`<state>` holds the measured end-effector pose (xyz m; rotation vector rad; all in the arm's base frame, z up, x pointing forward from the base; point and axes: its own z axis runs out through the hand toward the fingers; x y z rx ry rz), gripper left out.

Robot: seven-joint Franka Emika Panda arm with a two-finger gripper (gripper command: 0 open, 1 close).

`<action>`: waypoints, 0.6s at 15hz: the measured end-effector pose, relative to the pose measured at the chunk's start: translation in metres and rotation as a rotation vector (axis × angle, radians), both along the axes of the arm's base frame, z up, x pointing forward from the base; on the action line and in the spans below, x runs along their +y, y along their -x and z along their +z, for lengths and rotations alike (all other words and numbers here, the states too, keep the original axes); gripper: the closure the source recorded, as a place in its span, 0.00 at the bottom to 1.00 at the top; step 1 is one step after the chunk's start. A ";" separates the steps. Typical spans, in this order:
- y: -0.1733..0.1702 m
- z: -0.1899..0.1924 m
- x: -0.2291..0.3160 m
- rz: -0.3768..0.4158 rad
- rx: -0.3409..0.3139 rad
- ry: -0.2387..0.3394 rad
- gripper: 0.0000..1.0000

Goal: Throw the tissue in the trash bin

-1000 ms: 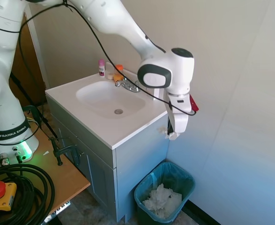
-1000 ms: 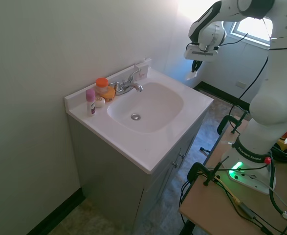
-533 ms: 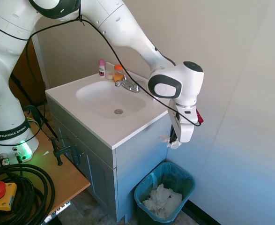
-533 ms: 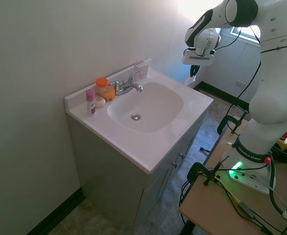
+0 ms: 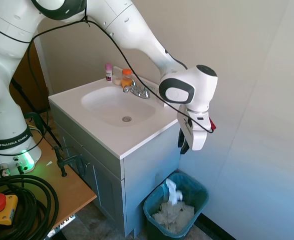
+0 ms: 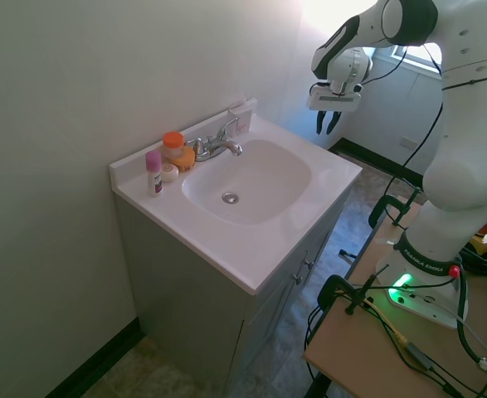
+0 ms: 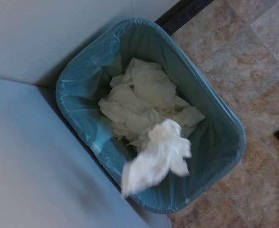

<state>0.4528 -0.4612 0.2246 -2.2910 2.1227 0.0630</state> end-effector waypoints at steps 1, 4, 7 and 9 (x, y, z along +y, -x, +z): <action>0.000 0.003 0.000 0.008 -0.004 0.002 0.00; 0.007 0.031 0.005 0.042 -0.032 0.019 0.00; 0.026 0.071 0.037 0.099 -0.060 0.052 0.00; 0.039 0.086 0.066 0.149 -0.066 0.079 0.00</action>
